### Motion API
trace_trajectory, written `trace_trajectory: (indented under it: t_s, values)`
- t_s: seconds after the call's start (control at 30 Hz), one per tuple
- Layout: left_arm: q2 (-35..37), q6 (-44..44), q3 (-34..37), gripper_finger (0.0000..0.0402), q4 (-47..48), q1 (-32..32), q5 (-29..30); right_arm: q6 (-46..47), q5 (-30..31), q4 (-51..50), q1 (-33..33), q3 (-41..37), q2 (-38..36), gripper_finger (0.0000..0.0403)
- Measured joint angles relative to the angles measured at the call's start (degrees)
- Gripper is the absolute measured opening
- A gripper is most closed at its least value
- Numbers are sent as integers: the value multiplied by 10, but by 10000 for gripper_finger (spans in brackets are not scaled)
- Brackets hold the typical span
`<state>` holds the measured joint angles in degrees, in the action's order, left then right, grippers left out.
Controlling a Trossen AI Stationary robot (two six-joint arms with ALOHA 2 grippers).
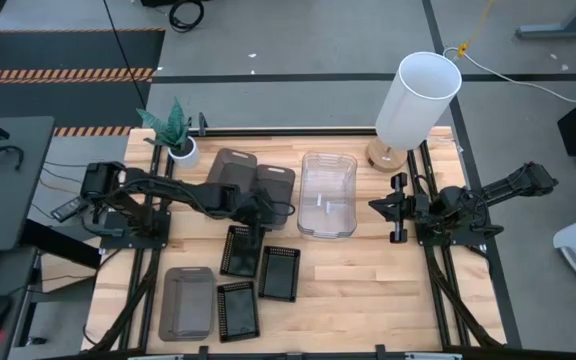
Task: Stack baskets by color
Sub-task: Stack the top right transparent black bin on the top left transparent black bin
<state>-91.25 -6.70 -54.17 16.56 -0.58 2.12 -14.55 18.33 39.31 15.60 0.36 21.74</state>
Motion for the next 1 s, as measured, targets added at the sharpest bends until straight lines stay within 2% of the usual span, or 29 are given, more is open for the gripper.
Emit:
trace_trajectory:
  t_s: [0.3, 0.63, 1.0]
  values:
    - [-45, -1, 1, 142, -3, 0, 13, 0, 0, 0, 0, 0, 0, 22]
    - [-31, -14, 0, 10, -7, 1, 43, 0, 0, 0, 0, 0, 0, 22]
    - [29, -15, 0, 6, 28, 3, 55, 0, 0, 0, 0, 0, 0, 22]
